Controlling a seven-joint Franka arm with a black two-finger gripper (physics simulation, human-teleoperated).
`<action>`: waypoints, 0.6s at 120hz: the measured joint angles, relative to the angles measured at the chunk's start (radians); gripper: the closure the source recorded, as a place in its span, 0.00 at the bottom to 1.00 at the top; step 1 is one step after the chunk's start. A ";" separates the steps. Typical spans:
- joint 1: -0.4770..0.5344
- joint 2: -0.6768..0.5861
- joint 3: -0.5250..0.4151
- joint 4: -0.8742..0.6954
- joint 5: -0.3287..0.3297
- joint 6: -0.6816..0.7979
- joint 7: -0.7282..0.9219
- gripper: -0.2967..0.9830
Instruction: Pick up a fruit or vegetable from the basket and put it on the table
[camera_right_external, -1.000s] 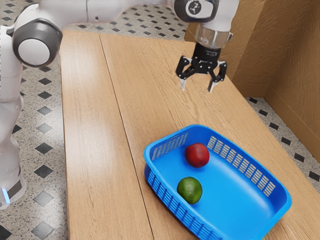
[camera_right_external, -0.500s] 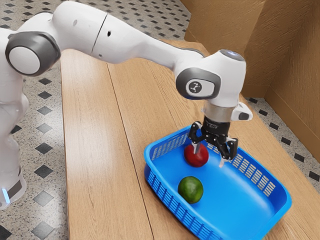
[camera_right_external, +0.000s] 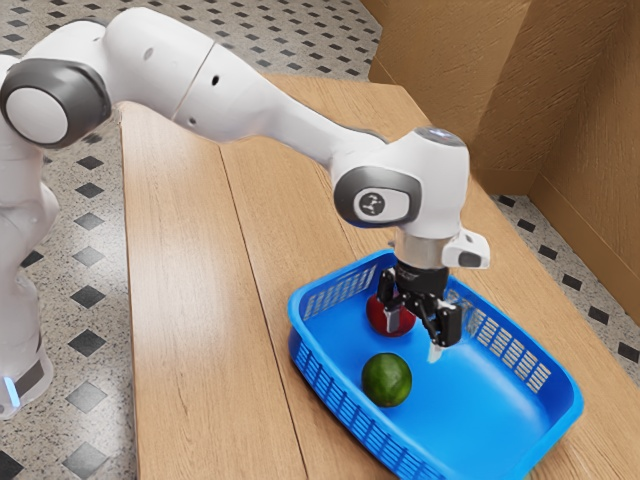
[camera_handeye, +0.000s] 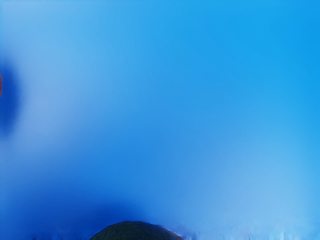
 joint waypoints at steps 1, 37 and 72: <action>-0.002 -0.006 0.000 -0.010 -0.001 0.003 0.003 0.23; -0.038 -0.061 0.000 -0.104 -0.017 0.057 0.065 0.23; -0.054 -0.070 0.000 -0.140 -0.023 0.089 0.091 0.23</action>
